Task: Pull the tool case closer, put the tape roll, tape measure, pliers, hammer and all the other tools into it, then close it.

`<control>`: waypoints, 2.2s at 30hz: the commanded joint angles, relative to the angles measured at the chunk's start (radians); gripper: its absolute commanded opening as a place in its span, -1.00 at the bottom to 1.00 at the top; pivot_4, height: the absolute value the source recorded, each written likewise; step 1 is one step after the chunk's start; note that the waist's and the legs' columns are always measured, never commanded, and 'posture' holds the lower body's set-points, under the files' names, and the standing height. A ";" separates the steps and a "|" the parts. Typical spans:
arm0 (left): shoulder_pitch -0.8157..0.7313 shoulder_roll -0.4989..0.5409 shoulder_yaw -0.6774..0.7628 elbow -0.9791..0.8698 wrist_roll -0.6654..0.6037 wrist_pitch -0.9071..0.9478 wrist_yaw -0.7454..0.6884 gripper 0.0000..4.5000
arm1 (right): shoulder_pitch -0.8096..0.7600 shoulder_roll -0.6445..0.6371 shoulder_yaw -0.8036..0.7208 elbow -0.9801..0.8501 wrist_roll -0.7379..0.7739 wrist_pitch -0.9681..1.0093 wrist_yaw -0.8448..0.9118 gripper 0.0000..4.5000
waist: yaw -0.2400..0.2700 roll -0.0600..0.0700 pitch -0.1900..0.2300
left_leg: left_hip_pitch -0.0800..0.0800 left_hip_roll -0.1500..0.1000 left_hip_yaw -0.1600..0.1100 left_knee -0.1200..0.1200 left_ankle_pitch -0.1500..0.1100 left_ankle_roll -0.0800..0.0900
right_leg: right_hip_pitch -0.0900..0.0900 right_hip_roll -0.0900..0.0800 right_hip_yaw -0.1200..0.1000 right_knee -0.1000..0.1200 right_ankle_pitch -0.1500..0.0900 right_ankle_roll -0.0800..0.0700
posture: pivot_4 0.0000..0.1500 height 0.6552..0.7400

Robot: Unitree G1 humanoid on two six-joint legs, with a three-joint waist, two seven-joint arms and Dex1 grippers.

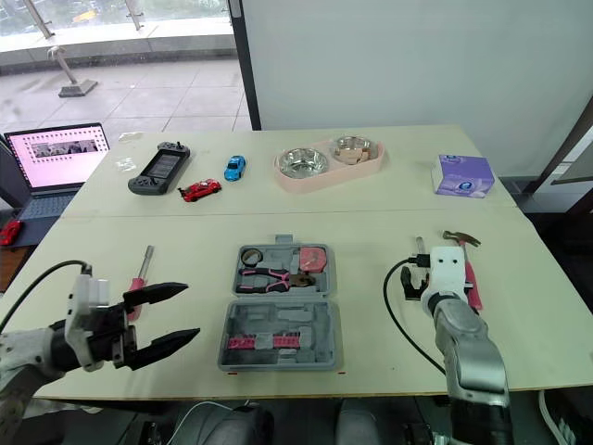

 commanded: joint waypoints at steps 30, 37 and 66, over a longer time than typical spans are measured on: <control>0.068 -0.008 -0.036 -0.047 0.056 -0.032 0.086 1.00 | -0.161 -0.059 0.016 0.310 -0.004 -0.107 0.050 -0.98 | 0.003 0.000 -0.001 | 0.001 0.000 0.000 0.000 0.000 0.000 | 0.002 0.000 0.000 -0.001 0.000 -0.001 | 1.00 0.62; 0.061 0.006 0.028 -0.004 0.048 -0.034 0.094 1.00 | -0.085 -0.142 0.108 -0.110 0.098 -0.045 0.282 -0.98 | -0.003 0.006 0.003 | 0.000 0.000 0.000 0.000 0.000 0.000 | 0.001 0.000 0.000 -0.001 0.000 -0.001 | 1.00 0.62; -0.055 0.093 -0.020 0.332 0.149 -0.253 -0.205 1.00 | -0.852 -0.151 1.084 -0.226 0.212 0.619 0.641 -0.98 | -0.003 0.000 0.003 | -0.003 0.000 -0.003 0.000 0.000 0.000 | -0.004 0.000 -0.003 0.001 0.001 0.000 | 1.00 0.62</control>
